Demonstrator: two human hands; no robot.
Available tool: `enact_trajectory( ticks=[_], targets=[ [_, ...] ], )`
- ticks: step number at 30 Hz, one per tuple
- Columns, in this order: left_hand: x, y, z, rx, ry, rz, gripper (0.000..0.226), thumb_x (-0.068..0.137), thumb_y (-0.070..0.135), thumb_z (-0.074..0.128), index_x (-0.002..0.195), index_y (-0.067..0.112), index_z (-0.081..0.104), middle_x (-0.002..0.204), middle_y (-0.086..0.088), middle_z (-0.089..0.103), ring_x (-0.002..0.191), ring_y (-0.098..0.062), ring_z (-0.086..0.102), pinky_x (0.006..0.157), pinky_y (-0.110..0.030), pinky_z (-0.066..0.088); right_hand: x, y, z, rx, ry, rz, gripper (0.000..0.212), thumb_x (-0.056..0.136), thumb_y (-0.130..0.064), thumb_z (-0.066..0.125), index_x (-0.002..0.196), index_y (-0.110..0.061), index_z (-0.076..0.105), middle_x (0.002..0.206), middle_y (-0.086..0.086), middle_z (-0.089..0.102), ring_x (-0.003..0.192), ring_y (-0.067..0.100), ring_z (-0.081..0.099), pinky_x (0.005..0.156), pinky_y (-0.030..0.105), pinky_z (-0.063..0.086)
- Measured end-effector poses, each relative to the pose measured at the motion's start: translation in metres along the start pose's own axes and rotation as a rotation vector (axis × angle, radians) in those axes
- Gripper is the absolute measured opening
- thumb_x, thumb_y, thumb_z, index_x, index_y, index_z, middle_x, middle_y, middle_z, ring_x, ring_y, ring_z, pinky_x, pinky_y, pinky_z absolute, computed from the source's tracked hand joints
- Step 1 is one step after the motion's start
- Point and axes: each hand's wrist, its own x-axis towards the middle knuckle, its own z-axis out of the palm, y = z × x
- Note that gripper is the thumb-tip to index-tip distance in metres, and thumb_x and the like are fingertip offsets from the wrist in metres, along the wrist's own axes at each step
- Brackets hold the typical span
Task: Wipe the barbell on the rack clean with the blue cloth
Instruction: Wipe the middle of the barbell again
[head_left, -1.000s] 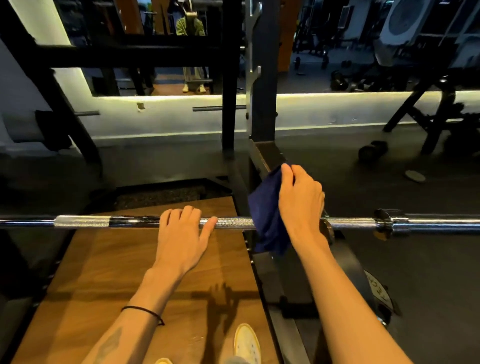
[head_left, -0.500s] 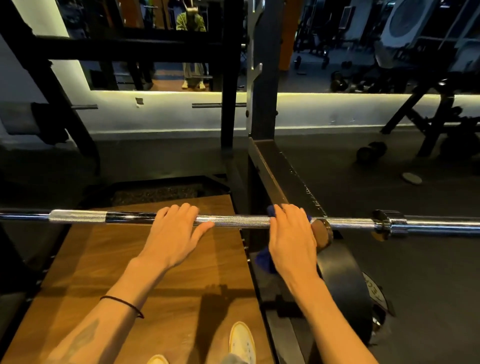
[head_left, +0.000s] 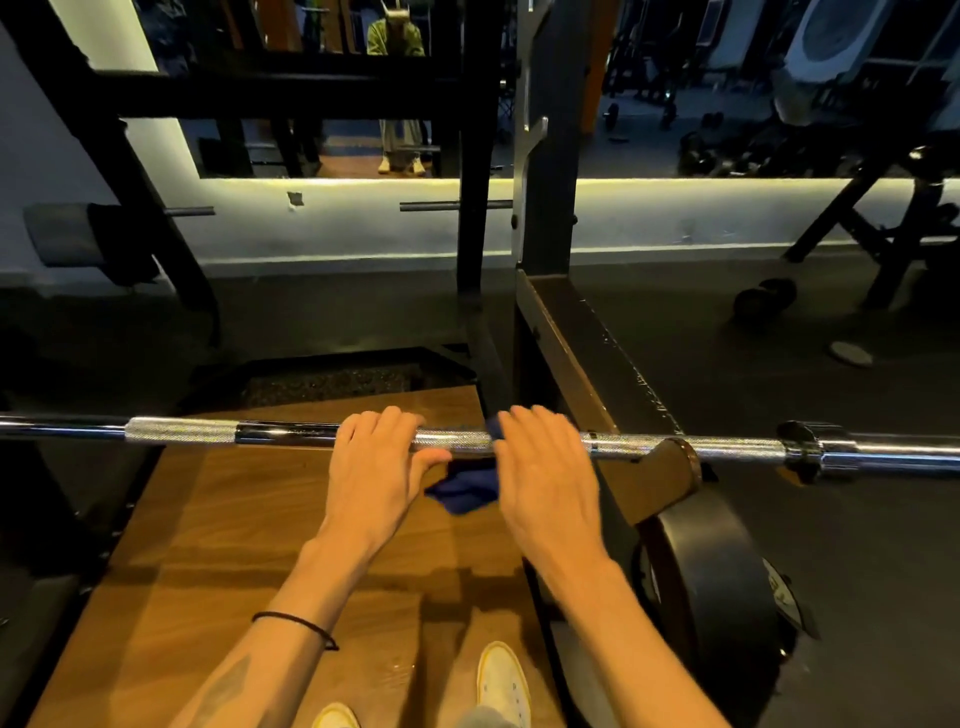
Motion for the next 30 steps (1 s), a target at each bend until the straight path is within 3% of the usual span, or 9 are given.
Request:
enact_trajectory(
  ticks=[4,8,11,14,17,20,22,26,30],
  targets=[
    [-0.006,0.005,0.001,-0.071,0.066,-0.014,0.045,0.093,0.061,0.049,0.105,0.020,0.063,0.093,0.007,0.057,0.086,-0.013,0.048,0.084,-0.029,0.034,-0.010,0.043,-0.008,-0.147,0.014,0.348,0.025,0.096,-0.020,0.060,0.116,-0.009,0.069,0.123,0.011,0.062,0.119,0.031,0.056,0.109,0.041,0.037],
    [-0.016,0.017,0.007,-0.157,0.153,-0.096,0.036,0.093,0.047,0.063,0.110,0.015,0.063,0.102,0.002,0.061,0.101,-0.017,0.055,0.101,-0.033,0.036,0.002,-0.001,0.012,-0.090,-0.011,0.265,0.009,0.091,-0.015,0.060,0.099,-0.020,0.062,0.099,-0.001,0.058,0.098,0.021,0.055,0.095,0.036,0.040],
    [-0.023,0.024,0.011,-0.233,0.215,-0.136,0.034,0.095,0.038,0.057,0.114,0.010,0.063,0.110,-0.007,0.064,0.109,-0.023,0.058,0.111,-0.042,0.034,0.011,-0.048,0.039,0.075,-0.082,0.115,0.025,0.084,-0.020,0.076,0.107,-0.015,0.067,0.106,0.006,0.067,0.103,0.026,0.063,0.100,0.043,0.047],
    [-0.019,0.019,0.004,-0.180,0.156,-0.104,0.034,0.090,0.037,0.060,0.113,0.013,0.063,0.109,-0.005,0.063,0.106,-0.023,0.059,0.103,-0.036,0.037,0.010,-0.049,0.036,0.011,-0.073,-0.036,0.032,0.089,-0.027,0.073,0.118,-0.014,0.067,0.118,0.006,0.068,0.117,0.027,0.062,0.109,0.046,0.046],
    [-0.008,0.007,-0.010,-0.005,0.019,-0.059,0.040,0.085,0.053,0.068,0.109,0.021,0.063,0.099,0.005,0.060,0.092,-0.016,0.056,0.084,-0.029,0.037,0.003,-0.009,0.010,-0.082,-0.087,-0.054,0.016,0.100,-0.028,0.051,0.111,-0.021,0.060,0.104,-0.003,0.057,0.101,0.021,0.053,0.094,0.036,0.041],
    [0.005,-0.005,-0.021,0.098,-0.070,0.084,0.056,0.087,0.071,0.048,0.109,0.023,0.065,0.093,0.007,0.061,0.082,-0.012,0.054,0.073,-0.026,0.032,-0.003,0.032,0.000,-0.107,-0.034,0.098,0.020,0.092,-0.027,0.066,0.110,-0.020,0.066,0.098,-0.003,0.061,0.094,0.020,0.056,0.091,0.039,0.044],
    [0.017,-0.019,-0.027,0.107,-0.172,0.153,0.064,0.091,0.077,0.030,0.105,0.026,0.066,0.091,0.010,0.062,0.081,-0.009,0.056,0.072,-0.026,0.035,-0.006,0.041,0.003,-0.048,0.019,0.133,0.022,0.096,-0.025,0.054,0.109,-0.016,0.070,0.096,0.000,0.065,0.092,0.021,0.061,0.093,0.043,0.049],
    [0.032,-0.059,-0.039,0.114,-0.252,0.006,0.080,0.085,0.084,0.001,0.069,0.028,0.057,0.072,0.010,0.057,0.071,-0.012,0.059,0.067,-0.028,0.037,-0.005,0.039,0.002,0.033,0.076,0.140,0.038,0.100,-0.029,0.036,0.105,-0.017,0.071,0.094,-0.002,0.066,0.089,0.017,0.061,0.091,0.036,0.046],
    [0.029,-0.059,-0.041,0.116,-0.331,-0.073,0.072,0.084,0.085,0.014,0.066,0.027,0.052,0.064,0.006,0.060,0.064,-0.012,0.058,0.060,-0.028,0.041,-0.005,0.042,0.006,0.081,0.082,0.152,0.035,0.101,-0.028,0.037,0.105,-0.018,0.070,0.096,-0.003,0.066,0.093,0.017,0.060,0.098,0.033,0.036]
  ],
)
